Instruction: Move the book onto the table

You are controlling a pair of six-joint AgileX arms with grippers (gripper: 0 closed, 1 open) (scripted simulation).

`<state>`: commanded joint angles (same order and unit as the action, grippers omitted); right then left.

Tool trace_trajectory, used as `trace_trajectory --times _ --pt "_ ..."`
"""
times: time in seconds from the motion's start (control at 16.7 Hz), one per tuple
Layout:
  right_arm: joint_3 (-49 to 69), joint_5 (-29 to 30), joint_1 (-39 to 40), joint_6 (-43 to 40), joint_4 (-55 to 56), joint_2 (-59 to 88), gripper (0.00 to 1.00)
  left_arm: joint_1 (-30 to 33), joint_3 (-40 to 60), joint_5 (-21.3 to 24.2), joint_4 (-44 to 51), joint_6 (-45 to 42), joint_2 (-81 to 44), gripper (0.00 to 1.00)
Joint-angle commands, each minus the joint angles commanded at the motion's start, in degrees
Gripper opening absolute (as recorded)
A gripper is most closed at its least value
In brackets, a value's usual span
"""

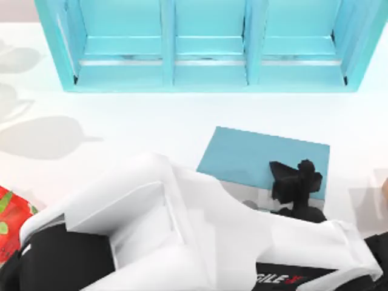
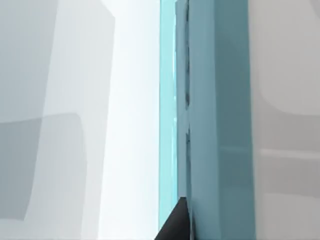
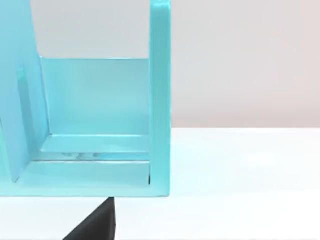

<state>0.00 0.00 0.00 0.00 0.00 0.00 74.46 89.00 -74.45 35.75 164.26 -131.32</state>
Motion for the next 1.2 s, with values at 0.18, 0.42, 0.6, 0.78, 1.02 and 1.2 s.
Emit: trace_trajectory --times 0.18,0.42,0.6,0.78,1.02,1.2 --pt "0.00 0.00 0.00 0.00 0.00 0.00 1.00 0.00 0.00 0.00 0.00 0.00 0.00 0.00" --pt "0.00 0.00 0.00 0.00 0.00 0.00 1.00 0.00 0.00 0.00 0.00 0.00 0.00 0.30" --pt "0.00 0.00 0.00 0.00 0.00 0.00 1.00 0.00 0.00 0.00 0.00 0.00 0.00 0.53" --pt "0.00 0.00 0.00 0.00 0.00 0.00 1.00 0.00 0.00 0.00 0.00 0.00 0.00 0.75" --pt "0.00 0.00 0.00 0.00 0.00 0.00 1.00 0.00 0.00 0.00 0.00 0.00 0.00 1.00" --pt "0.00 0.00 0.00 0.00 0.00 0.00 1.00 0.00 0.00 0.00 0.00 0.00 0.00 1.00"
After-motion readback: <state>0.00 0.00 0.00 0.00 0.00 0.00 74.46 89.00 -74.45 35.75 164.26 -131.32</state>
